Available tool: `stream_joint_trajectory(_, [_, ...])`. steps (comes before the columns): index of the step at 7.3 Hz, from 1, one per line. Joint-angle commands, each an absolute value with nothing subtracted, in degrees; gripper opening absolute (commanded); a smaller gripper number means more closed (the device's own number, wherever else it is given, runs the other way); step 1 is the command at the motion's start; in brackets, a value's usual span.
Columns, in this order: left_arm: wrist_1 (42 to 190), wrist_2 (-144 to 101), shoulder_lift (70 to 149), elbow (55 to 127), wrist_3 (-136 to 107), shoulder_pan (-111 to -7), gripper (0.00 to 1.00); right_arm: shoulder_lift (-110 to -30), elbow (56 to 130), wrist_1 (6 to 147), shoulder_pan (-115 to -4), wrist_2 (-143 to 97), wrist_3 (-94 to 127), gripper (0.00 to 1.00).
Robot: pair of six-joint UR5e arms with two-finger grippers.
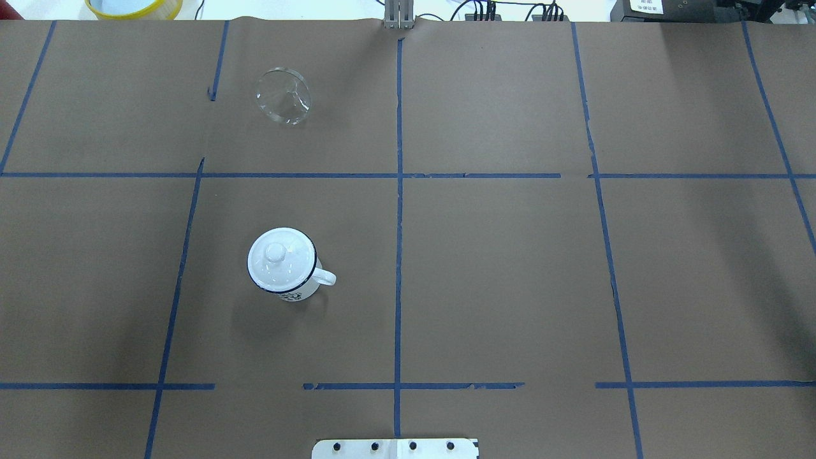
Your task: Remove funnel from cup
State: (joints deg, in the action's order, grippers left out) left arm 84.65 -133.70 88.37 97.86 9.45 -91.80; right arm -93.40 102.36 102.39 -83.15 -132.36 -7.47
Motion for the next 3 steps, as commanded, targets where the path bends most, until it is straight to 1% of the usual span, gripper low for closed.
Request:
stream_joint_trajectory(1, [84.64,-133.77,88.07,98.79,9.58,-91.85,1.00,-93.43,102.39,102.39,-83.14,-132.36,-7.47,1.00])
stream_joint_trajectory(3, [84.64,-133.68,87.98,98.79,9.58,-91.93,1.00,-93.43,102.39,102.39,-83.14,-132.36,-7.47,1.00])
